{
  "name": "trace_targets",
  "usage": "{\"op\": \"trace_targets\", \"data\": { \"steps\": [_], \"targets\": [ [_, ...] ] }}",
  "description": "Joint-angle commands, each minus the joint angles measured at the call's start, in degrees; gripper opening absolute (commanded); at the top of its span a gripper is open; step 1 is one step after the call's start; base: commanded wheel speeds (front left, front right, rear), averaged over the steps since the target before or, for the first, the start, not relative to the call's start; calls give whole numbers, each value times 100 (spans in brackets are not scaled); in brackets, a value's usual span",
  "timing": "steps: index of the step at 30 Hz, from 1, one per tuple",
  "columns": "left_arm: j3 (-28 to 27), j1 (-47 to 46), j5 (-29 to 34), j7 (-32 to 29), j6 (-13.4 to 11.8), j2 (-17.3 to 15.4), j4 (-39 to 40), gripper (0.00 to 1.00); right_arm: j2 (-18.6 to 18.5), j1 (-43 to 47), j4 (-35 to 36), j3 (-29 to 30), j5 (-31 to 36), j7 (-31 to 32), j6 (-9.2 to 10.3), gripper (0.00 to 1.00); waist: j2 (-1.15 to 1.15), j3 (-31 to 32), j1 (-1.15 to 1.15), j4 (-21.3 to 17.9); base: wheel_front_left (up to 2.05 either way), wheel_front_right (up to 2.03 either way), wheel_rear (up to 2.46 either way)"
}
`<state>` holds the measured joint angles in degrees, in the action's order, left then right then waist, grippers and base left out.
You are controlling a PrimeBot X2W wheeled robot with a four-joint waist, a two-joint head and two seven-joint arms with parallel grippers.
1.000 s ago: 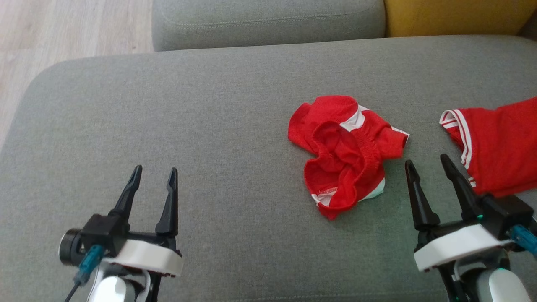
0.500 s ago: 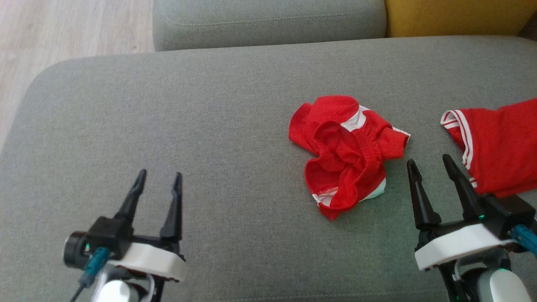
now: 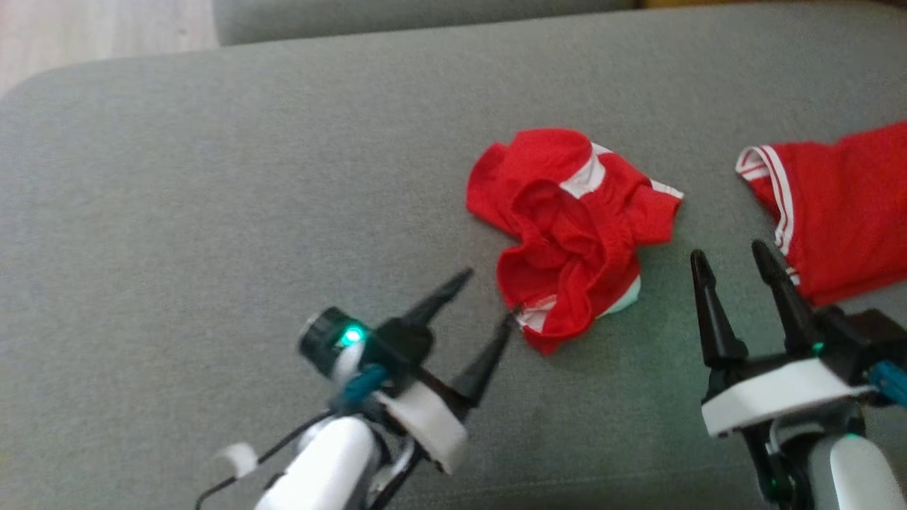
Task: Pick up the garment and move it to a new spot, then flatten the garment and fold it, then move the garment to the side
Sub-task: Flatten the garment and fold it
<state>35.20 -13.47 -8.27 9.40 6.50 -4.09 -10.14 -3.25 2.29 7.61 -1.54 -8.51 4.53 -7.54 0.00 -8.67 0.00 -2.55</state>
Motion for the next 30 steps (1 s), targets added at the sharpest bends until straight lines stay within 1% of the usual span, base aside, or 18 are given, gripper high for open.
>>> {"op": "trace_targets", "data": {
  "steps": [1,5,8,13,14,15,16,20,24,27,30],
  "targets": [
    [32,-340,-76,3,34,45,-7,100,-18,-298,222,-134,-23,-30,5,100,0,-201,0,-199,0,0,0],
    [653,-760,-276,-67,82,94,-629,100,-14,-413,169,-184,-53,-76,5,100,0,-407,0,-439,0,0,0],
    [1020,-1038,-442,-146,92,109,-1089,100,-9,-467,119,-204,-79,-107,5,100,0,-517,0,-591,0,0,0],
    [1355,-1450,-565,-259,96,117,-1837,100,1,-529,22,-195,-153,-165,5,100,0,-615,0,-727,0,0,0],
    [1372,-1522,-573,-256,95,118,-1972,85,2,-540,7,-193,-163,-174,5,100,0,-626,0,-742,0,0,0],
    [1375,-1581,-597,-216,89,119,-2075,33,4,-551,-7,-194,-172,-183,5,100,0,-634,0,-754,0,0,0],
    [1374,-1626,-634,-167,74,119,-2152,0,6,-558,-22,-193,-182,-190,5,100,0,-635,0,-762,0,0,0],
    [1352,-1708,-803,67,31,120,-2212,0,12,-555,-57,-170,-206,-203,5,100,0,-623,0,-745,0,0,0],
    [1253,-1694,-997,322,-35,120,-2043,0,18,-532,-122,-140,-248,-204,5,100,0,-565,0,-664,0,0,0],
    [1082,-1562,-1074,452,-166,53,-1694,0,22,-498,-157,-100,-259,-176,5,100,0,-504,0,-572,0,0,0],
    [815,-1263,-1166,515,-379,-179,-1197,0,25,-467,-191,-59,-262,-147,5,100,0,-435,0,-479,0,0,0]
  ]
}}
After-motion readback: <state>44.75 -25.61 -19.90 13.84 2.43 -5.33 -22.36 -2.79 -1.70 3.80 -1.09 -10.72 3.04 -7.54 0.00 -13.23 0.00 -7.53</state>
